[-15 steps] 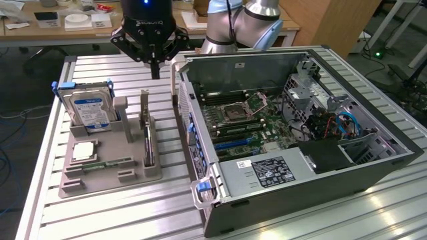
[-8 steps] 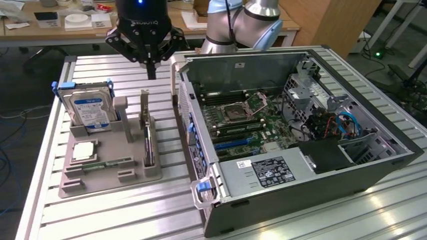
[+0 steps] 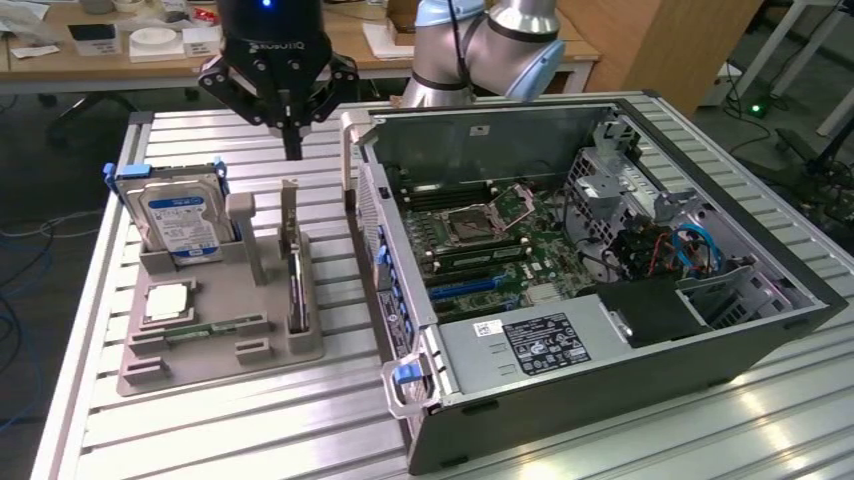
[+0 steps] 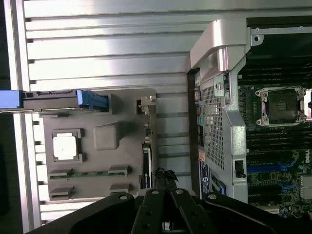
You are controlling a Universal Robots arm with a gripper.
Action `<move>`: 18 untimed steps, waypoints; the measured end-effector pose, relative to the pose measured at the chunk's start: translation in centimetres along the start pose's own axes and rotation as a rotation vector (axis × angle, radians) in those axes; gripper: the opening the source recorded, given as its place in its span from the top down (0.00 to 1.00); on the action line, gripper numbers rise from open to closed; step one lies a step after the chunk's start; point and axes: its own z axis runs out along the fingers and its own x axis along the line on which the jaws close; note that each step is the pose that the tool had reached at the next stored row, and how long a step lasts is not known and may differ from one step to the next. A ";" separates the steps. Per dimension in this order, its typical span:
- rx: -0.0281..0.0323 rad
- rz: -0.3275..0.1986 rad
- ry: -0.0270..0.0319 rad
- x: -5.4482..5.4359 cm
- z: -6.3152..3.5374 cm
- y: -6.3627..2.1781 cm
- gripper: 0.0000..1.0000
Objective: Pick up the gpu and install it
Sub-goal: 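Reach for the gpu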
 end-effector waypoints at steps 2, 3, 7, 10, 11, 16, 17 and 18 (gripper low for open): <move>0.0000 0.000 0.0001 0.2 0.00 -0.02 0.90; 0.0000 0.000 0.0002 0.3 -0.01 -0.03 0.90; 0.0000 0.000 0.0004 0.8 -0.01 -0.06 0.90; 0.0000 0.000 0.0006 1.1 -0.02 -0.08 0.90; 0.0001 0.000 0.0008 1.2 -0.03 -0.09 0.90; 0.0001 0.000 0.0009 1.8 -0.04 -0.13 0.90; 0.0001 0.000 0.0009 1.9 -0.04 -0.14 0.90; 0.0001 0.000 0.0009 1.9 -0.04 -0.15 0.90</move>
